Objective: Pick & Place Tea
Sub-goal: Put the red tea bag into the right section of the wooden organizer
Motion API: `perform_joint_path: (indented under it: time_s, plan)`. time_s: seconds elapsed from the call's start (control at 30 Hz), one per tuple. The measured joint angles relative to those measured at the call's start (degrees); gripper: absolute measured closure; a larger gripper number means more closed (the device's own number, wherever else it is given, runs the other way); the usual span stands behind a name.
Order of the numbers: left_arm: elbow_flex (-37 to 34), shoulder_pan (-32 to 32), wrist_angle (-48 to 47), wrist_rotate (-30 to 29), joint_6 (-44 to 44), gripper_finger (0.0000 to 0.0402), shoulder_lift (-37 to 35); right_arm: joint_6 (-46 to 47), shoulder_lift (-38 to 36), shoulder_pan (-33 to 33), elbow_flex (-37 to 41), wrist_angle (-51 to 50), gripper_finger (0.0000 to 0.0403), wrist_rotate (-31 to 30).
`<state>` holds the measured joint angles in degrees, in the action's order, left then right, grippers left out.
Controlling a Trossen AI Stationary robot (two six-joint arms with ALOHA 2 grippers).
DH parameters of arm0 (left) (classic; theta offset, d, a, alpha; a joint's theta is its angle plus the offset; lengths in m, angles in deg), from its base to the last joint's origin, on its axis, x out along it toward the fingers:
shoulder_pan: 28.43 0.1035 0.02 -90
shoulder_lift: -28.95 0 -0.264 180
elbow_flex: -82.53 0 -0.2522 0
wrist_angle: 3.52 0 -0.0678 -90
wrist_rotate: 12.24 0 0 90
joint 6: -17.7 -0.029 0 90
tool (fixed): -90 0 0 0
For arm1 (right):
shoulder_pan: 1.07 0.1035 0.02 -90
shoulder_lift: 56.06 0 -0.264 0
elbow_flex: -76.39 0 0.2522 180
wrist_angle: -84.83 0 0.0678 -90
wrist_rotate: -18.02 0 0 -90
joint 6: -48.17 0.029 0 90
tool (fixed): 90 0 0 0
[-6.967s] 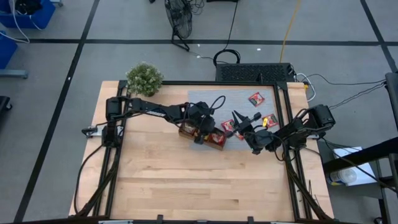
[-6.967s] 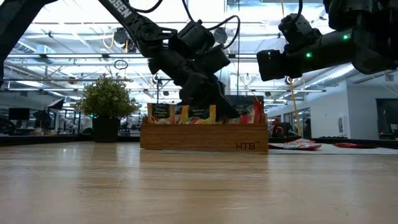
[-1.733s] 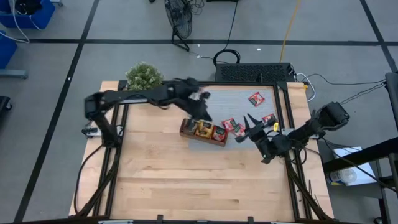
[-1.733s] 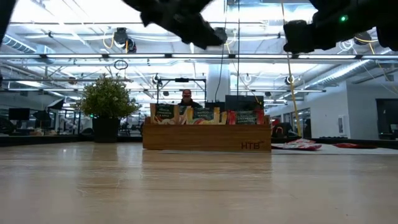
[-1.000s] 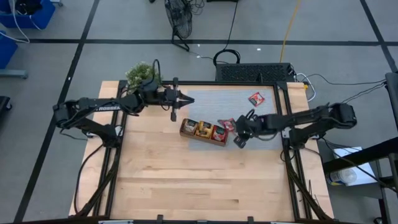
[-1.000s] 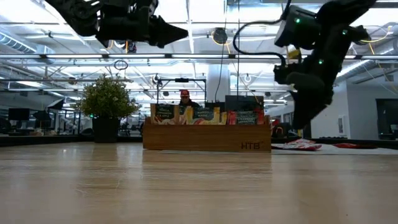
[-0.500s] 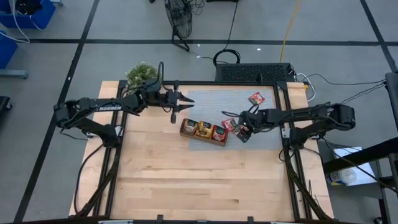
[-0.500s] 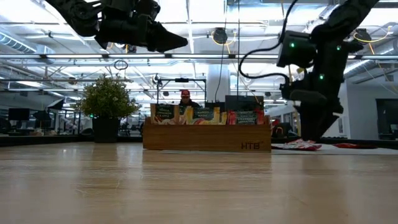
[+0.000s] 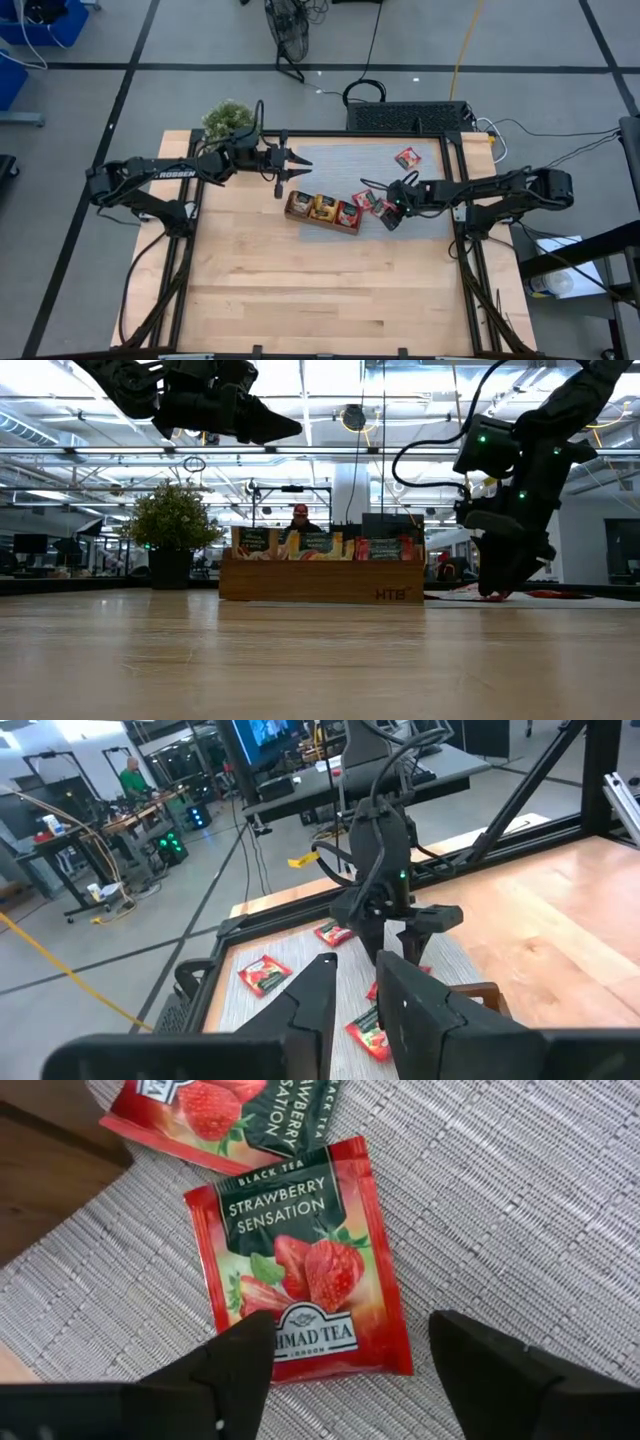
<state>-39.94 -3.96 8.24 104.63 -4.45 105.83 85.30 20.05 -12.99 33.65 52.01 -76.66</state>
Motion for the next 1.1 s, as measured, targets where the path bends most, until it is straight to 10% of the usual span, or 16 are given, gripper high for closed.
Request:
perform_joint_path:
  time_s: [0.5, 0.73, 0.97, 1.1]
  plan:
    - [0.04, 0.0, 0.0, -3.52, 0.13, 0.034, 0.0, -3.01, 0.11, 0.04, 0.55, 1.78, 0.0383, 0.54]
    - [0.04, -0.2, 0.05, -3.5, 0.43, 0.035, 0.0, -4.88, -3.61, 0.51, 0.36, 4.6, 0.0396, -3.37]
    - [0.06, -0.98, 4.94, -3.73, 8.81, 0.0361, 0.72, -13.48, -11.27, 6.16, -0.72, 17.74, 0.0399, -27.06]
    - [0.72, -1.36, 10.28, -4.95, 16.97, 0.0345, 3.98, -27.36, -8.69, 9.22, 0.32, 42.14, 0.04, -38.92]
